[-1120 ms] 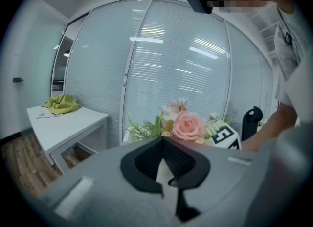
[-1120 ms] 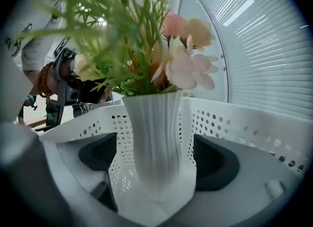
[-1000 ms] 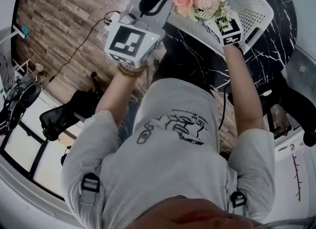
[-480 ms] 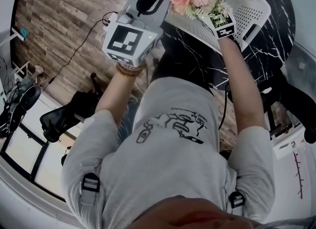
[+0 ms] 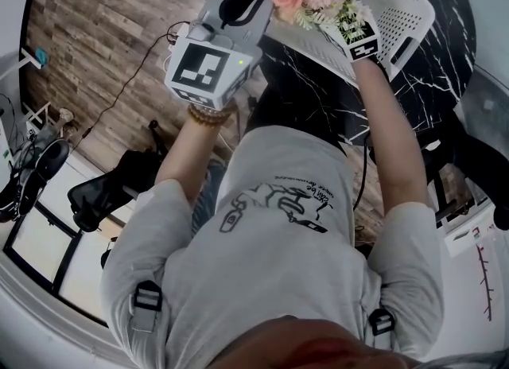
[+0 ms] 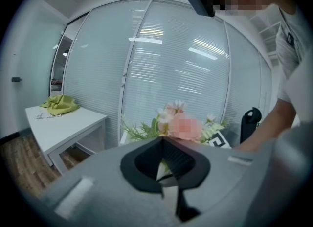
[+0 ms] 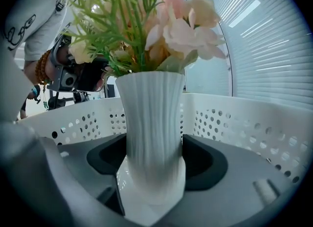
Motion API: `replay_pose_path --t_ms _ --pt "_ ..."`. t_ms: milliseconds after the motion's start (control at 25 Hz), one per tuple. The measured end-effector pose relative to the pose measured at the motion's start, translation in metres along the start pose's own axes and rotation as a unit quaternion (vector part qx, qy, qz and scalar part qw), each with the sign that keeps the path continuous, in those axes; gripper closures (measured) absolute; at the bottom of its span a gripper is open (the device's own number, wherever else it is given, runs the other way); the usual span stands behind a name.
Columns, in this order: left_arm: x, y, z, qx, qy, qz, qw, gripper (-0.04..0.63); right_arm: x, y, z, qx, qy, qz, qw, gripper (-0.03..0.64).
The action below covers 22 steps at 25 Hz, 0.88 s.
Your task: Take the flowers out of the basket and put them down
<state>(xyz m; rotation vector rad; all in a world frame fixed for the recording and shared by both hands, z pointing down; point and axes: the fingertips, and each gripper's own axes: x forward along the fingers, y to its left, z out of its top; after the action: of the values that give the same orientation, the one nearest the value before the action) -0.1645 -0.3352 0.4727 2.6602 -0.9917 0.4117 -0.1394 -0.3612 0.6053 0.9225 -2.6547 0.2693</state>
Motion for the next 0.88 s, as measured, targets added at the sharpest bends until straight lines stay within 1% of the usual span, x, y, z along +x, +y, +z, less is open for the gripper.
replay_pose_path --t_ms 400,680,880 --pt "-0.002 -0.01 0.016 0.011 -0.017 -0.005 0.9998 0.593 -0.009 0.001 0.02 0.002 -0.033 0.002 0.999 0.265" --pt "-0.01 -0.013 0.04 0.022 -0.031 -0.004 0.9993 0.593 -0.02 0.002 0.047 0.003 -0.054 -0.002 0.999 0.267" --pt "-0.015 -0.018 0.065 0.034 -0.047 -0.002 0.9983 0.594 -0.032 -0.002 0.071 -0.001 -0.065 -0.006 0.998 0.268"
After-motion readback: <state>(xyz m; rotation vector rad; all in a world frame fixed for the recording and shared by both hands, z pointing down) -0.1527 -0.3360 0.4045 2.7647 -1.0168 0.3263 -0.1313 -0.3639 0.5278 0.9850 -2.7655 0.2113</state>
